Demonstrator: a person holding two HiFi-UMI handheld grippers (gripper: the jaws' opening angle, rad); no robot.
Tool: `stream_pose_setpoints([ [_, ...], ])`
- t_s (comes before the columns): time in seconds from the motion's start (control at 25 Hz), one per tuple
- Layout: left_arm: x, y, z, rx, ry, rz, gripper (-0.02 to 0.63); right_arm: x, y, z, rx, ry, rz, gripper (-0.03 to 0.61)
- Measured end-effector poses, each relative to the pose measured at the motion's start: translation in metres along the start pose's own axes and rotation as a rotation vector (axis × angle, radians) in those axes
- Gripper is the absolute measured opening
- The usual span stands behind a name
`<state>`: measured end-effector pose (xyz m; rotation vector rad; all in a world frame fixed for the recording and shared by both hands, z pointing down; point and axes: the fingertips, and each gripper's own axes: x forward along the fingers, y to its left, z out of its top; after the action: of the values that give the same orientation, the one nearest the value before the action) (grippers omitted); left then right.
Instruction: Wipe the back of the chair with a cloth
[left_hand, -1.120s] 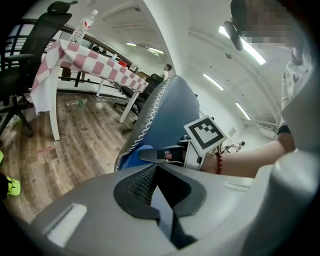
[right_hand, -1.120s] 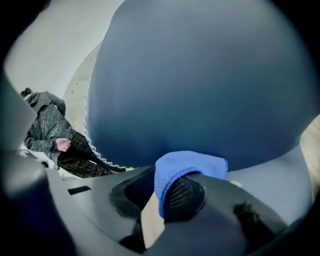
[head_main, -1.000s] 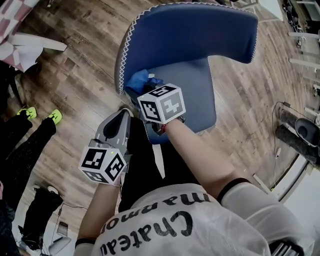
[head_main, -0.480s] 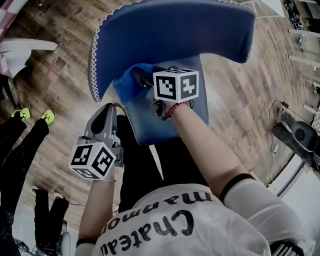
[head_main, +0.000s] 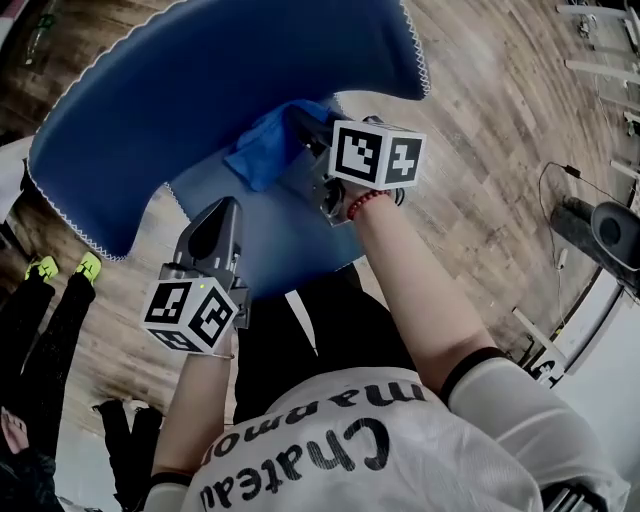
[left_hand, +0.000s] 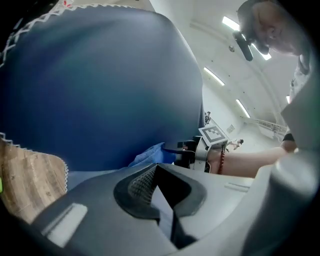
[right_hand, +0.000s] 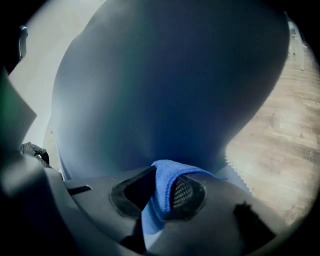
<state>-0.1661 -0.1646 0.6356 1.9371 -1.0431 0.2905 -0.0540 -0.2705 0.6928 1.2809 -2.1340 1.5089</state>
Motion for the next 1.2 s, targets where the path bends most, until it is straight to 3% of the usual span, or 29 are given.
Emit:
stream_pose_setpoints([
  [0.4, 0.065, -0.095, 0.006, 0.096, 0.041, -0.067, -0.006, -0.099, -0.100, 0.050, 0.100, -0.158, -0.102, 0.049],
  [0.64, 0.087, -0.161, -0.010, 0.119, -0.014, -0.067, -0.006, -0.203, -0.123, 0.106, -0.080, -0.289, -0.111, 0.048],
  [0.8, 0.059, -0.193, 0.004, 0.089, -0.077, -0.111, 0.003, -0.270, -0.095, 0.150, -0.206, -0.428, -0.086, 0.048],
  [0.96, 0.004, -0.219, 0.032, 0.126, -0.108, -0.204, 0.003, -0.317, -0.031, 0.177, -0.307, -0.530, 0.050, 0.048],
  [1.08, -0.040, -0.222, 0.065, 0.128, -0.217, -0.180, 0.003, -0.336, 0.029, 0.180, -0.391, -0.566, 0.154, 0.046],
  [1.2, -0.084, -0.238, 0.086, 0.139, -0.337, -0.173, 0.002, -0.349, 0.070, 0.158, -0.447, -0.558, 0.185, 0.046],
])
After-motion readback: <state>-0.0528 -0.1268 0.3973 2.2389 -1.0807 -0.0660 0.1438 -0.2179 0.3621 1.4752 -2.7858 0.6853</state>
